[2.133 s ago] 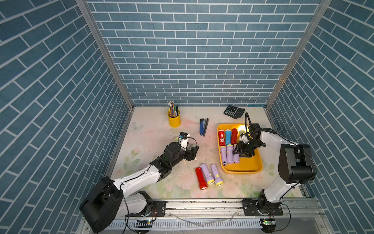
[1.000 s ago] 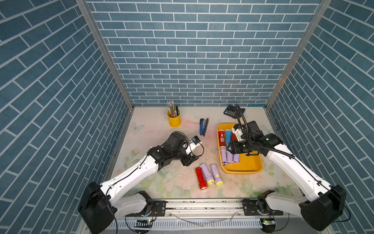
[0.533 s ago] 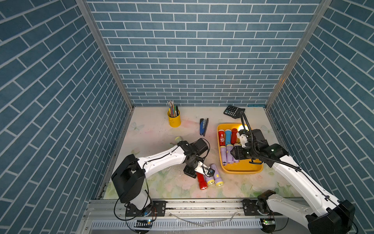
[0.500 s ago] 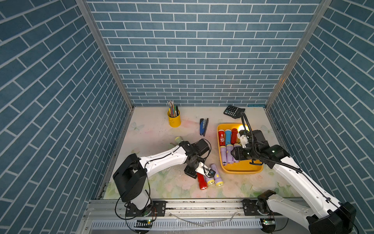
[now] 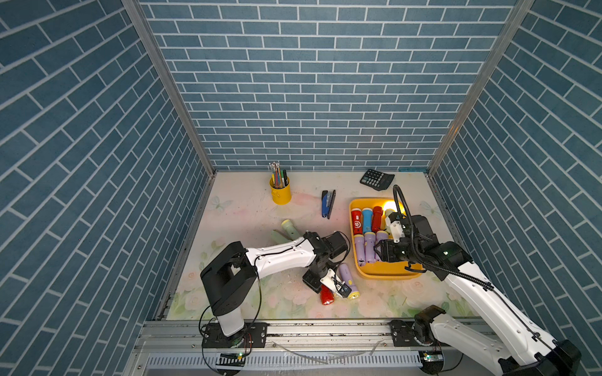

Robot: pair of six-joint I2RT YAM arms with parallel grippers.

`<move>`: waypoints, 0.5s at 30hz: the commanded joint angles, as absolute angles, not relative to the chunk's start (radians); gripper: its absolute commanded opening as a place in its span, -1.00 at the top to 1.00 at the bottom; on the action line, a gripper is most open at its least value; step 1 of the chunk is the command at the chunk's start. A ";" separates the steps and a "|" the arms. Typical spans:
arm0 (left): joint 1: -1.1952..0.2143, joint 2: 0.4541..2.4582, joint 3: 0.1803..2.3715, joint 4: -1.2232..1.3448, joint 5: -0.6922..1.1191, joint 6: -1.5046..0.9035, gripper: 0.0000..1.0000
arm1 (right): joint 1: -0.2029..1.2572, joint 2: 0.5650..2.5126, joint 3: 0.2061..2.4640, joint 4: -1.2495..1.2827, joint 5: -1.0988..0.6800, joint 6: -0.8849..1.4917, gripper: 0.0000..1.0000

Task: Put the flashlights into the storage boxes
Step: Pick up the flashlight from the center of the board.

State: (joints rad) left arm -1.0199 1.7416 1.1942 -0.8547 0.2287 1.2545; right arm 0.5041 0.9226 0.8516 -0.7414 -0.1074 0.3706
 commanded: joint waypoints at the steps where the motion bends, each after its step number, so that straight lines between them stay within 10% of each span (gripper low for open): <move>1: -1.023 1.755 1.175 -0.856 0.236 1.263 -0.27 | 0.506 0.900 0.839 -0.741 -0.094 0.398 -0.21; 15: -1.023 1.648 0.977 -0.732 0.222 1.223 -0.03 | 0.506 0.849 0.845 -0.753 -0.068 0.431 -0.21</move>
State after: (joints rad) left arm -1.0199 1.7027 1.0183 -0.7448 0.2245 1.2293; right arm 0.5041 0.8639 0.8513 -0.7376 -0.0875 0.4088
